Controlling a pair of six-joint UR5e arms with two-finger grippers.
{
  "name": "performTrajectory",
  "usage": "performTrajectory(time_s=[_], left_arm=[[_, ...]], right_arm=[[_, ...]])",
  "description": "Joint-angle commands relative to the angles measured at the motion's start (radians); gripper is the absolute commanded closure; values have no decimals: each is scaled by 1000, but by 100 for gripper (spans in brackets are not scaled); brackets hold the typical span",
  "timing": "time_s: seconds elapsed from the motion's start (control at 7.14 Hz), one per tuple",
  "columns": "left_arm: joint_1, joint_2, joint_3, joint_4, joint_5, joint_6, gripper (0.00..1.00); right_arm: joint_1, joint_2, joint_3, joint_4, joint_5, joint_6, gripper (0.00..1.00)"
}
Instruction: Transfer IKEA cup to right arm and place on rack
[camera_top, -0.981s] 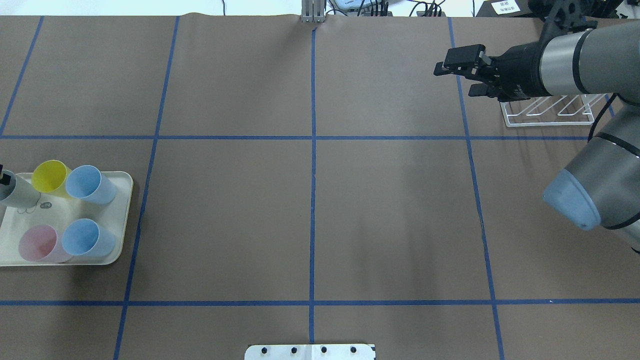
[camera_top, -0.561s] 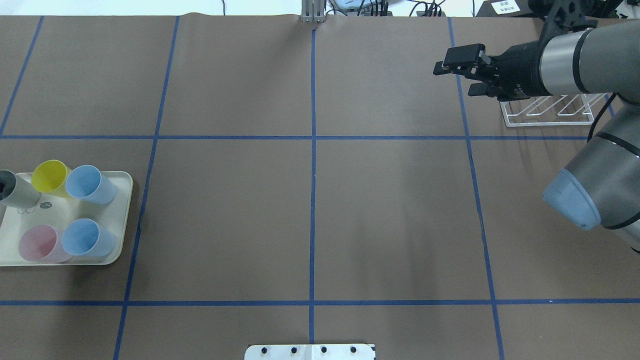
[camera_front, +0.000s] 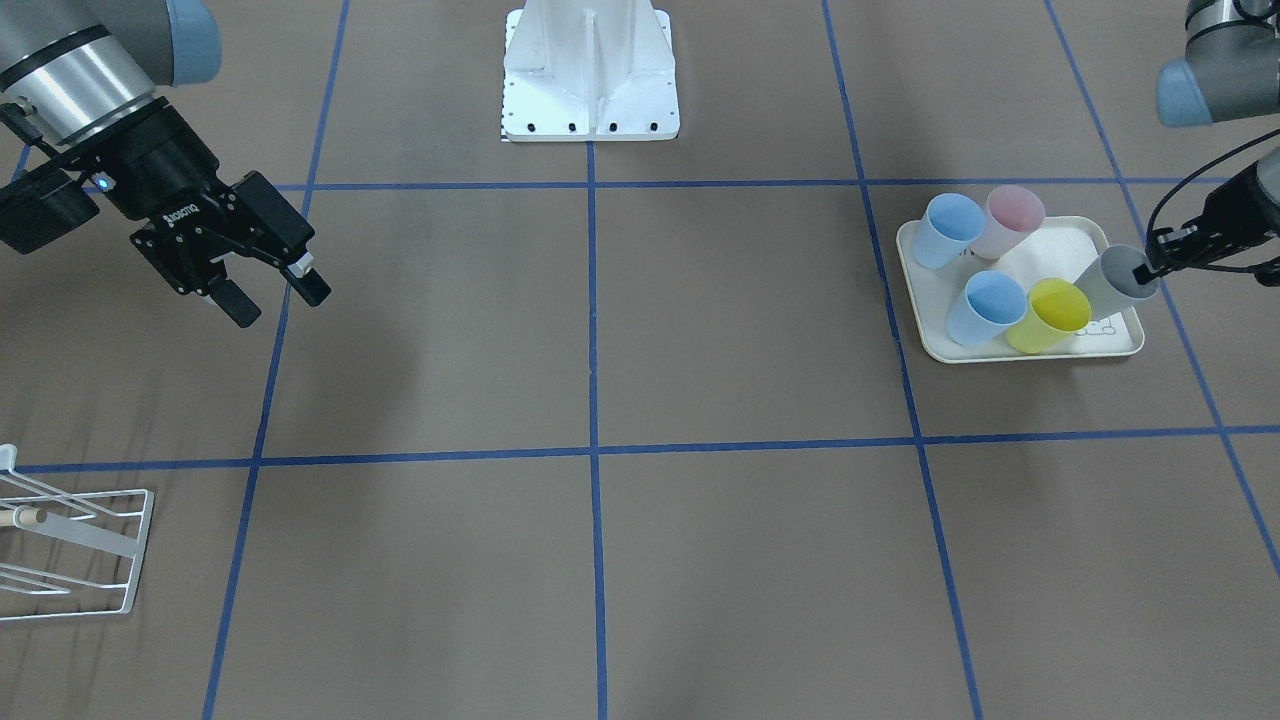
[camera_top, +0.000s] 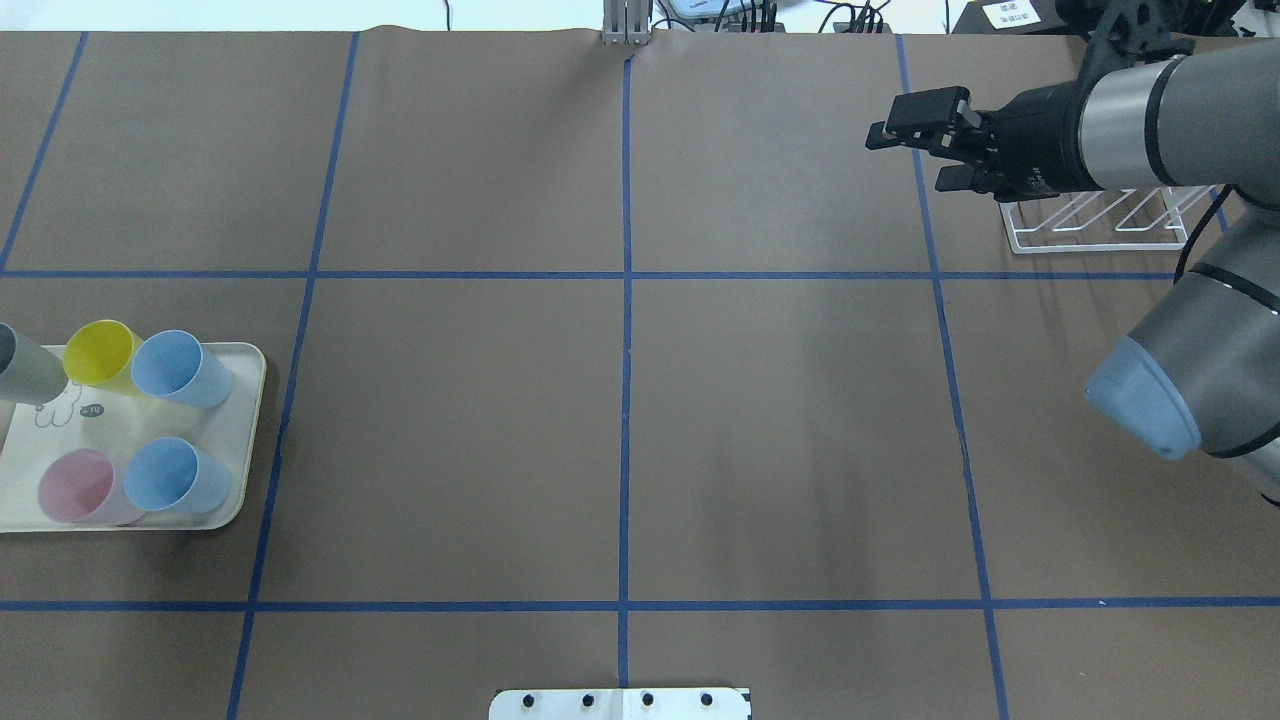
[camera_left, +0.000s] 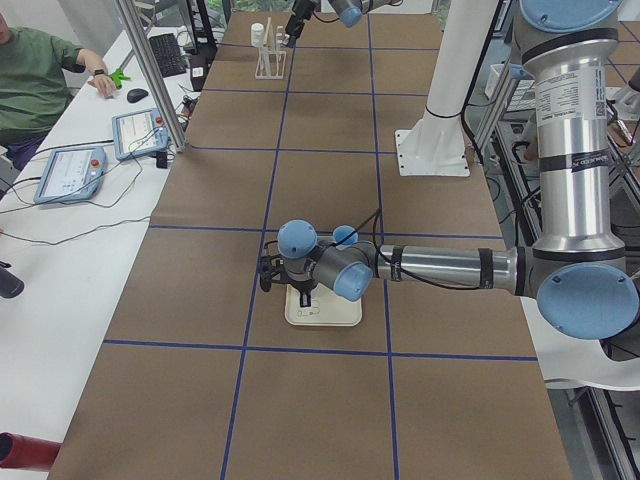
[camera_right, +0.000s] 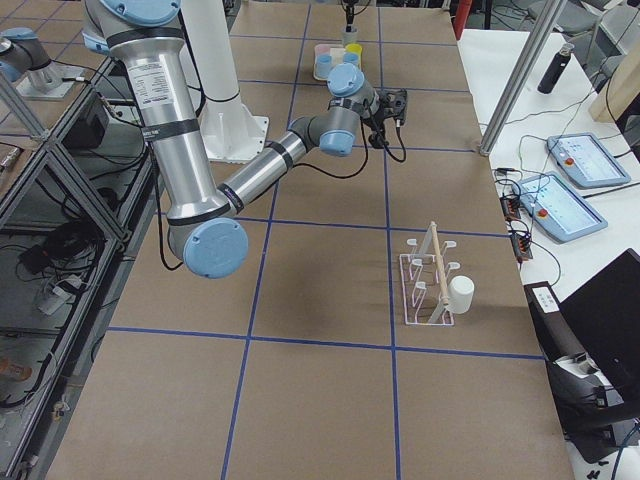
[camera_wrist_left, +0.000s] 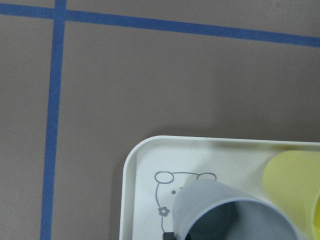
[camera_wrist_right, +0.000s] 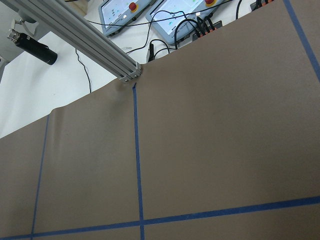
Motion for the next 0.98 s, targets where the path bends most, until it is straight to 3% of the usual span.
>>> performTrajectory(time_s=[0.0, 0.28, 0.56, 0.84], left_arm=[[-167, -1, -21, 22, 1, 4, 100], [-217, -83, -13, 46, 67, -26, 100], [-179, -247, -19, 70, 67, -332, 100], [-55, -380, -43, 51, 65, -604, 100]], right_arm=[[0, 3, 6, 0, 0, 0, 0], [-2, 3, 9, 9, 14, 5, 0], [-9, 6, 5, 11, 14, 32, 0], [-11, 28, -8, 84, 25, 157, 0]])
